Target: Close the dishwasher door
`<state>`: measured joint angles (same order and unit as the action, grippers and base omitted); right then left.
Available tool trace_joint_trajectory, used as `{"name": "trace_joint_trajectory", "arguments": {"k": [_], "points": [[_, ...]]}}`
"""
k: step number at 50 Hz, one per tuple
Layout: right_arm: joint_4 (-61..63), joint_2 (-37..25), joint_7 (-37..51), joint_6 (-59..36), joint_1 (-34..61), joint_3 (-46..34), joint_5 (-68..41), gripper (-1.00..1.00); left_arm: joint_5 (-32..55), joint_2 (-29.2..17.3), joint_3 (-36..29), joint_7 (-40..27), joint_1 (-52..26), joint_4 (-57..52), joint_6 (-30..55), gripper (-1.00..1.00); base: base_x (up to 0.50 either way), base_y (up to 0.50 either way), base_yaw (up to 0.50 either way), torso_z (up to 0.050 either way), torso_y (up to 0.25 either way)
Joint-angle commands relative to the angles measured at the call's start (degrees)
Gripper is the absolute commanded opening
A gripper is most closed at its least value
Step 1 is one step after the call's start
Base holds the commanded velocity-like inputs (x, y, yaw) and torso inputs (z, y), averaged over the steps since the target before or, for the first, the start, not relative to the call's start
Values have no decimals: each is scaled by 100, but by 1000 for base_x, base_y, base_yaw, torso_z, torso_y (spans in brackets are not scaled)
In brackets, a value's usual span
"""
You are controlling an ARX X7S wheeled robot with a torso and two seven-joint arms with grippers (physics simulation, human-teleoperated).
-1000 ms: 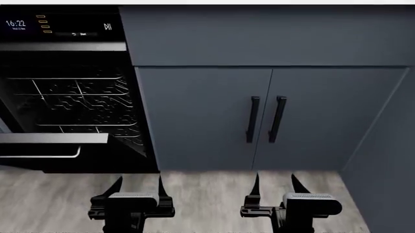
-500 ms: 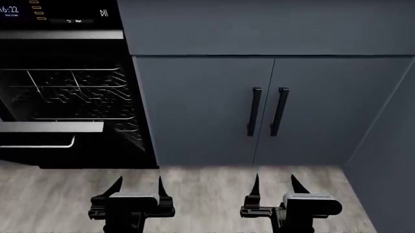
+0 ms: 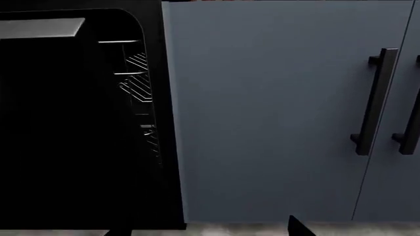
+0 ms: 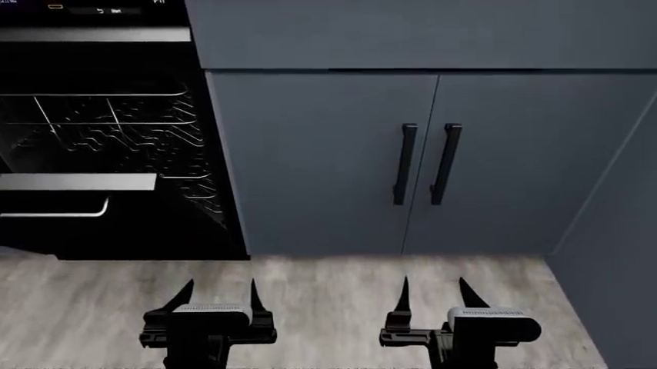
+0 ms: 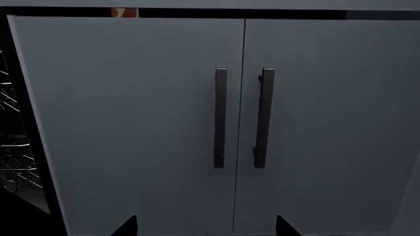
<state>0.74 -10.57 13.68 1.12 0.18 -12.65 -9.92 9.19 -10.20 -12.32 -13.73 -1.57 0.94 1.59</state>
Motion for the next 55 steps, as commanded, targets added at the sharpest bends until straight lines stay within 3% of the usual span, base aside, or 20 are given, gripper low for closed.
{"name": "trace_joint_trajectory", "arguments": {"k": [1, 55], "points": [[25, -35, 23, 8, -17, -29, -39, 100, 29, -26, -33, -39, -6, -5, 5, 100, 0, 0, 0, -50, 0], [33, -150, 176, 64, -1, -168, -127, 100, 140, -134, -174, -196, -41, 9, -10, 100, 0, 0, 0, -50, 0]]}}
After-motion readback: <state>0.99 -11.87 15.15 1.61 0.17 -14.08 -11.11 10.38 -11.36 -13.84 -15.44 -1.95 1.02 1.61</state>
